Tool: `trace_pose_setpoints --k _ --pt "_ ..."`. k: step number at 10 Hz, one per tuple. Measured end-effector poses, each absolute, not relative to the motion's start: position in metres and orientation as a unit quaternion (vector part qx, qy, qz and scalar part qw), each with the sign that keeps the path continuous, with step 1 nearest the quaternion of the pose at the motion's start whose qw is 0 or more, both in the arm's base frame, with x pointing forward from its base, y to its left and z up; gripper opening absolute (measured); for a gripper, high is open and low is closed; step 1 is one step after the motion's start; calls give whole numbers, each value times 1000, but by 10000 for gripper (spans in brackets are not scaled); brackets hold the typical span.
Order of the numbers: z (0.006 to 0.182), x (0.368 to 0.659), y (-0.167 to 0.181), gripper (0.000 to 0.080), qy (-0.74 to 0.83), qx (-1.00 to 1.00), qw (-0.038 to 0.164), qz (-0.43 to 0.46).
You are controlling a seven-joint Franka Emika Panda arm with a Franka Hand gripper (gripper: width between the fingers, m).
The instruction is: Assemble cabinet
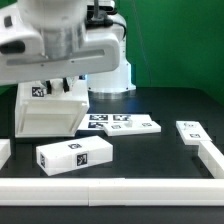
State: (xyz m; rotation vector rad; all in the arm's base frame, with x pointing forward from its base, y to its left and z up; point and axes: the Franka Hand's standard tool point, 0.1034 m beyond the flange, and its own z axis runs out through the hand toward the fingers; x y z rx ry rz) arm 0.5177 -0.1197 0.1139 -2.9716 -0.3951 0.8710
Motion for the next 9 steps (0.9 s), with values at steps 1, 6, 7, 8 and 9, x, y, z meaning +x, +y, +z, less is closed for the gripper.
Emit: trace_pose_setpoints --k 1,6,7,8,9 --pt "112 518 -119 200 -129 -958 13 254" --pt "160 512 -130 200 -94 -988 54 113" --pt "156 508 -132 200 -90 -989 57 99" --pt "155 509 -132 200 -90 -990 55 97" --pt "155 509 -131 200 -91 -989 56 98"
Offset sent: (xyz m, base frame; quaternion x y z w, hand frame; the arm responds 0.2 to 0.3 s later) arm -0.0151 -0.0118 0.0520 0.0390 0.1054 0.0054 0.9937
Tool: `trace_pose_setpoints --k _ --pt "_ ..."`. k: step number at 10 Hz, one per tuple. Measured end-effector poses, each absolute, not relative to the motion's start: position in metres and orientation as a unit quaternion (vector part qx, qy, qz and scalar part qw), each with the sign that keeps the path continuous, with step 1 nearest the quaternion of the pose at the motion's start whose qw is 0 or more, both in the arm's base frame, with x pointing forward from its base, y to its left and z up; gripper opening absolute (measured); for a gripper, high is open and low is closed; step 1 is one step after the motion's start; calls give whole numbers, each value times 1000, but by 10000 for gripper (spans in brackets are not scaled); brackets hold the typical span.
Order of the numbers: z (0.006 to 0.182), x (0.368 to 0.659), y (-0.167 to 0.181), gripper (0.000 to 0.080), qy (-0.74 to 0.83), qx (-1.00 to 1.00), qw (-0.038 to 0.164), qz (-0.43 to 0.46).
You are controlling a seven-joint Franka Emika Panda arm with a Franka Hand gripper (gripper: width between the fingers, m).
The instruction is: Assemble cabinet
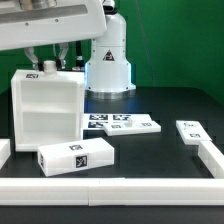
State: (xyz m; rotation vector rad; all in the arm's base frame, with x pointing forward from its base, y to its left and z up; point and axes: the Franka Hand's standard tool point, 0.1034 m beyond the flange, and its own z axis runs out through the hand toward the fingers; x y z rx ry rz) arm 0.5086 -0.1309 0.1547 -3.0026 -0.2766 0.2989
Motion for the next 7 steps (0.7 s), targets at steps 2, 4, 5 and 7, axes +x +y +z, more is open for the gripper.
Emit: trace_pose_setpoints --k 2,4,5,7 --pt "152 508 -130 200 -91 -989 56 100" --pt "147 504 -129 200 -93 -990 52 91" --pt "148 505 -129 200 -94 -991 48 82" --pt "148 505 -129 200 -94 -991 47 80"
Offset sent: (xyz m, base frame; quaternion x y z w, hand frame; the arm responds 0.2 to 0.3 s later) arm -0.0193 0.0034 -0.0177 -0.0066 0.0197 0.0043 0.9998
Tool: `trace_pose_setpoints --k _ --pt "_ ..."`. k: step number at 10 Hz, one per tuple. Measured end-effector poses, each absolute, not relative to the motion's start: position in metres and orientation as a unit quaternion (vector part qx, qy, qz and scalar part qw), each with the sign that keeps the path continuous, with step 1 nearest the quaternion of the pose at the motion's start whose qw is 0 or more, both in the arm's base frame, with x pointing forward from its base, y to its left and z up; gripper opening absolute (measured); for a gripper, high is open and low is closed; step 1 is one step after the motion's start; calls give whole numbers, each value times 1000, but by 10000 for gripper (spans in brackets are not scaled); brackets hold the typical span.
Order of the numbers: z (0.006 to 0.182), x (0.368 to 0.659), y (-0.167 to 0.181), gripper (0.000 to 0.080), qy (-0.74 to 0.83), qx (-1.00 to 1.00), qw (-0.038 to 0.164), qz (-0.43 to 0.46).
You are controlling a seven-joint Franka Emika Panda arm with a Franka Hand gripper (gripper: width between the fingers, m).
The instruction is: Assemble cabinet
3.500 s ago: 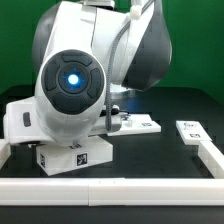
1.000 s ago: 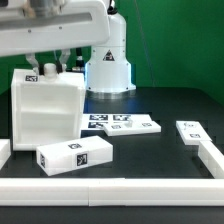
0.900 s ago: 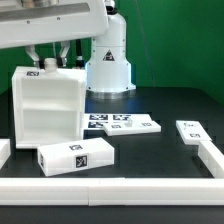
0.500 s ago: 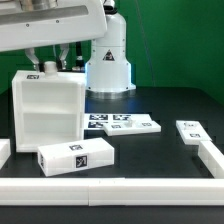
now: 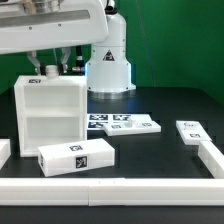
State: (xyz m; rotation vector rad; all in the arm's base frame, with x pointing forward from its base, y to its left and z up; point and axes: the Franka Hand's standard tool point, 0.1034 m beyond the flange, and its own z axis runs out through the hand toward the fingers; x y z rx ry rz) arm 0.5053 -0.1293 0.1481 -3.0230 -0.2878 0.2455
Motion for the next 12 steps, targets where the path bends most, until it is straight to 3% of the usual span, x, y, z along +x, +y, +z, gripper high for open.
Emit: trace_pose_setpoints --k 1,2,4,5,6,7,10,12 --pt "148 505 -129 200 -94 -991 47 80" --pt "148 505 -129 297 -94 -991 48 81" --pt "147 505 -129 573 -94 -991 48 81" --pt "147 505 -129 573 -94 -991 48 81" --pt "147 505 -129 745 -94 -991 48 82" --pt "149 507 -132 783 -95 -990 48 90" --pt "157 540 -143 796 -100 -988 30 111" --pt "153 545 -130 797 -87 -976 70 188"
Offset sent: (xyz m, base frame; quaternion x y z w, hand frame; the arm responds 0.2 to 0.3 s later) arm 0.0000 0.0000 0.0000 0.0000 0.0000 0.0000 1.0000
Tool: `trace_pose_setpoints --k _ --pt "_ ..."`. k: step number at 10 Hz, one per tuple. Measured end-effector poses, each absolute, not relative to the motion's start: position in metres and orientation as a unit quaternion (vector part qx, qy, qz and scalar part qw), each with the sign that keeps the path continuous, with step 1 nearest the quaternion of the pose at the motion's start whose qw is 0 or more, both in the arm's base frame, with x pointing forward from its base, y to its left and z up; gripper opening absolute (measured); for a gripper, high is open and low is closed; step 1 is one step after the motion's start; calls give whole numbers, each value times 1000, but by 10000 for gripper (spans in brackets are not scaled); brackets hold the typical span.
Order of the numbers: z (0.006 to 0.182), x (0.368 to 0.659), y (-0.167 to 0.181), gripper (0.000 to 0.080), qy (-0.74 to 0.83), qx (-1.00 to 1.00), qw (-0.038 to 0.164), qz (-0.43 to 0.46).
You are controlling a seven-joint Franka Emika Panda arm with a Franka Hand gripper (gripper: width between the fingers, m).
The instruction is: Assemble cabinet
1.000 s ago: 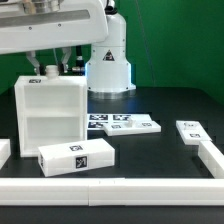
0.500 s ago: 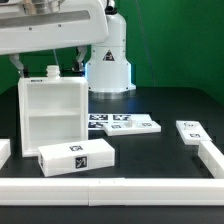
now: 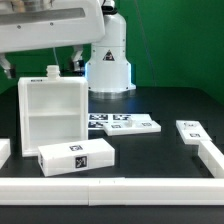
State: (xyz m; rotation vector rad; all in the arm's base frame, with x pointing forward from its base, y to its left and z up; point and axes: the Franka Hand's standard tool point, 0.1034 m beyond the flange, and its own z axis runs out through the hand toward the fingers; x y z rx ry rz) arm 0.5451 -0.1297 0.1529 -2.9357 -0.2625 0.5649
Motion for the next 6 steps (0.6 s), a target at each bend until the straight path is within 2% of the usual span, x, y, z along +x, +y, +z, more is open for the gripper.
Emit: trace_pose_setpoints --k 1,3,4,5,6 --pt "151 551 -131 797 -93 -974 64 194" --pt "148 546 -132 797 -95 -971 67 211" --pt "141 543 -142 797 -75 -971 55 220" --pt "138 541 -149 797 -44 -972 29 228" --pt "131 542 -157 797 -66 -977 29 201"
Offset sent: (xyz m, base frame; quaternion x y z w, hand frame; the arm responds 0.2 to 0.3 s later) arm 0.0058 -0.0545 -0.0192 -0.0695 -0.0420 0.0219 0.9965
